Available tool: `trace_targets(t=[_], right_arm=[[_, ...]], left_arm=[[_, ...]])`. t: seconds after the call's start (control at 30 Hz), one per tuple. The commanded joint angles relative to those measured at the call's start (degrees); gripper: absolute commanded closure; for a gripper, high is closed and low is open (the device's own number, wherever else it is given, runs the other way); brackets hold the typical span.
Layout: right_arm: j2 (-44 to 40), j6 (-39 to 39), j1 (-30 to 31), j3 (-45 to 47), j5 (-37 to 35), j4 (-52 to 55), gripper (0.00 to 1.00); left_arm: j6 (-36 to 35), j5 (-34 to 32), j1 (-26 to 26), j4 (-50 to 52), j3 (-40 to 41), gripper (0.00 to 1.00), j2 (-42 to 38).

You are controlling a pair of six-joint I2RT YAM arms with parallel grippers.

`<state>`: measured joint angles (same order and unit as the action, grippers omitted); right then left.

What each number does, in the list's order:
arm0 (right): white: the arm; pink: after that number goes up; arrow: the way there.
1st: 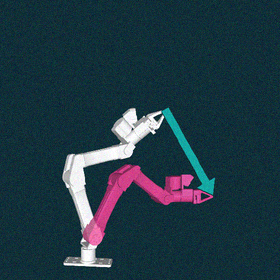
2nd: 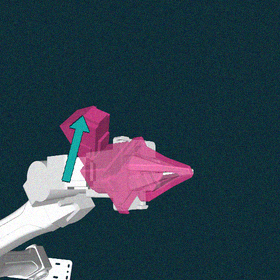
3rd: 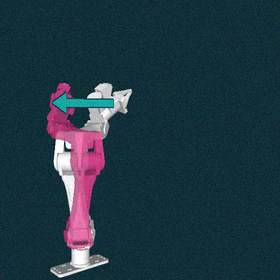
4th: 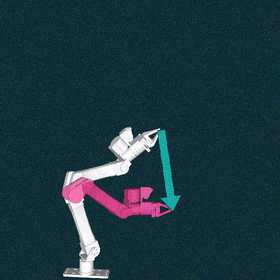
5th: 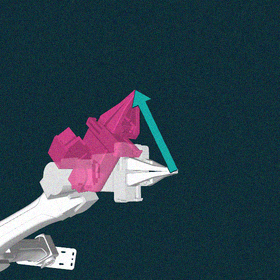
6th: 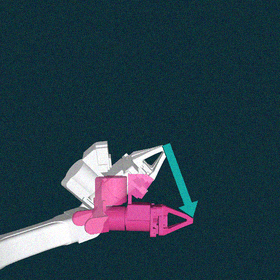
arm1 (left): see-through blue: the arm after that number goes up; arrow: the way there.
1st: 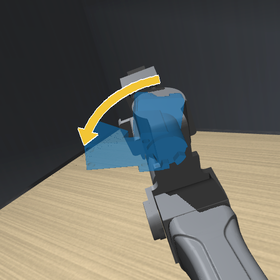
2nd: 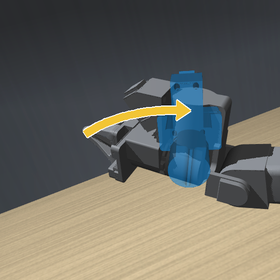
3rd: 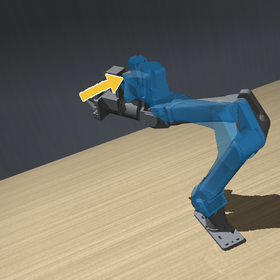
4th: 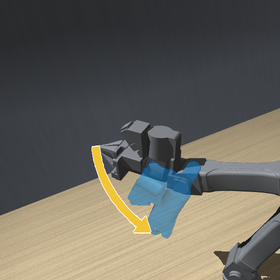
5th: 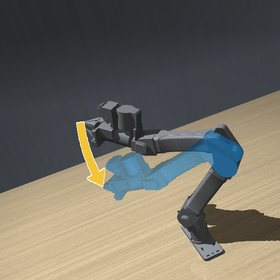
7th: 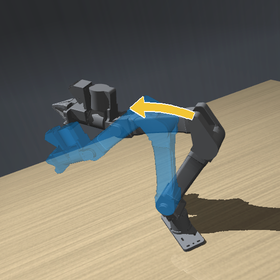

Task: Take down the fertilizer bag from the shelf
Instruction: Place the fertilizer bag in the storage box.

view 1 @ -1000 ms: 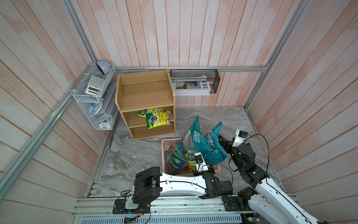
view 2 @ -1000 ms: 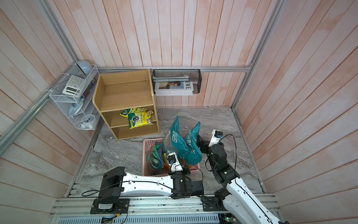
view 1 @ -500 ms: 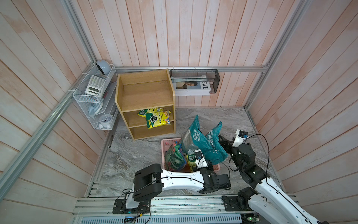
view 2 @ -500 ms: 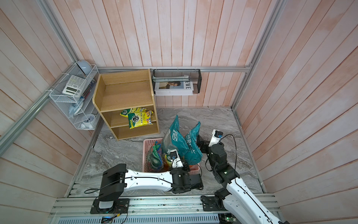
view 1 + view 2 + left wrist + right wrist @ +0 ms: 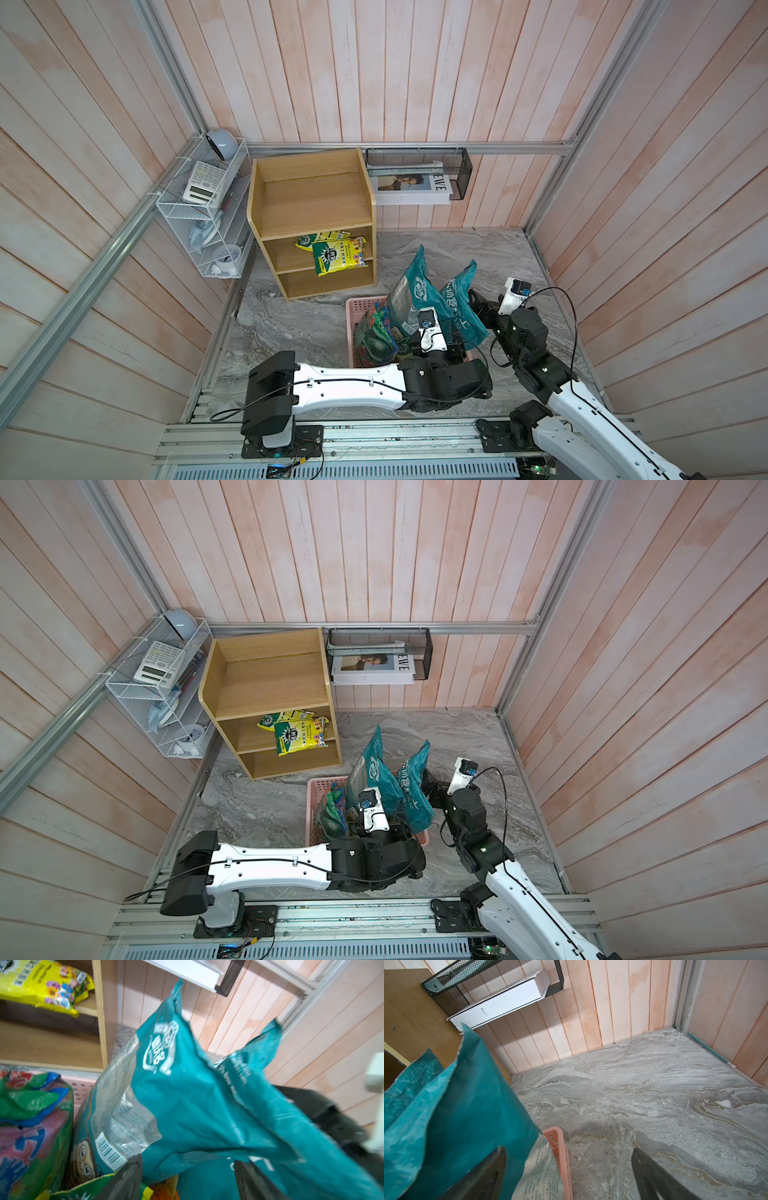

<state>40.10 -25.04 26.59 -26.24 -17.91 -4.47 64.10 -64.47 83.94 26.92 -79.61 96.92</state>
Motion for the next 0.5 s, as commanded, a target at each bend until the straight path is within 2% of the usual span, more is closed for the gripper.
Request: trace_targets(t=[0.0,0.1,0.13,0.23,0.3,0.33,0.47], right_arm=[[0.33,0.42,0.48,0.58,-0.11,-0.72,0.02],[0.42,0.42,0.48,0.49,-0.02,-0.69,0.02],[0.40,0.36,0.48,0.56,-0.01,-0.70,0.02],[0.42,0.42,0.48,0.58,-0.02,-0.72,0.02],[0.42,0.39,0.45,0.58,-0.02,-0.72,0.02],[0.50,0.43,0.48,0.66,-0.09,-0.85,0.02],[1.10,0.41,0.52,0.63,-0.02,-1.23,0.02]], left_arm=[[-11.73,-0.35,1.05,-4.98,-1.57,0.27,-4.15],[-15.83,-1.02,0.18,-5.40,-0.90,0.38,-8.95],[-17.64,-0.60,-0.54,-6.83,0.36,0.38,-10.78],[-18.61,5.52,-6.37,-8.94,6.08,0.35,-16.85],[-14.69,10.52,-11.76,-7.46,10.18,0.32,-20.68],[-14.91,11.51,-13.48,-8.54,12.55,0.32,-22.50],[-20.65,7.16,-16.66,-17.45,24.00,0.30,-32.12]])
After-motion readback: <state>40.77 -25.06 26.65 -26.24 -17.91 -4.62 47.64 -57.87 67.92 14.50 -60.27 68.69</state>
